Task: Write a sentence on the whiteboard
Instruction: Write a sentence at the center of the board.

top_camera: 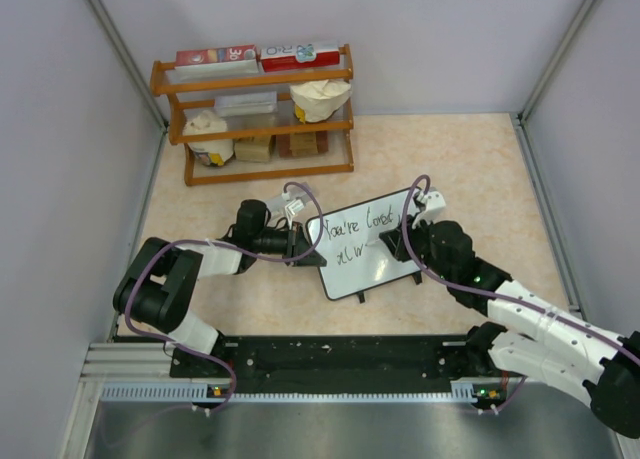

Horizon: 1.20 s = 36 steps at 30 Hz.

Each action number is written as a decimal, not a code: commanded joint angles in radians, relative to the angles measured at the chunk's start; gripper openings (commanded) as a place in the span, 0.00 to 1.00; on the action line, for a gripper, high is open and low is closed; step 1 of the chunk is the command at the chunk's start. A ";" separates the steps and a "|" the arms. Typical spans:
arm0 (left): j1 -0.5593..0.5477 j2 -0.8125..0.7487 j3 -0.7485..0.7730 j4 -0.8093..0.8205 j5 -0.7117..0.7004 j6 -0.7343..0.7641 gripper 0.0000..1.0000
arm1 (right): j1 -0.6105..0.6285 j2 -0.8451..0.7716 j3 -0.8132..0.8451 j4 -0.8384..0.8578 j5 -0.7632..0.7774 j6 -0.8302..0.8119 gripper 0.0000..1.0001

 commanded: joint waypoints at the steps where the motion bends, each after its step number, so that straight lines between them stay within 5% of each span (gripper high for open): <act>1: -0.008 -0.010 -0.010 -0.019 -0.008 0.041 0.00 | -0.012 0.004 -0.008 0.035 0.014 -0.003 0.00; 19: -0.008 -0.006 -0.010 -0.019 -0.007 0.041 0.00 | -0.012 0.001 -0.039 0.009 -0.064 -0.004 0.00; 36: -0.008 -0.007 -0.010 -0.017 -0.004 0.039 0.00 | -0.019 -0.005 -0.005 -0.010 0.017 -0.010 0.00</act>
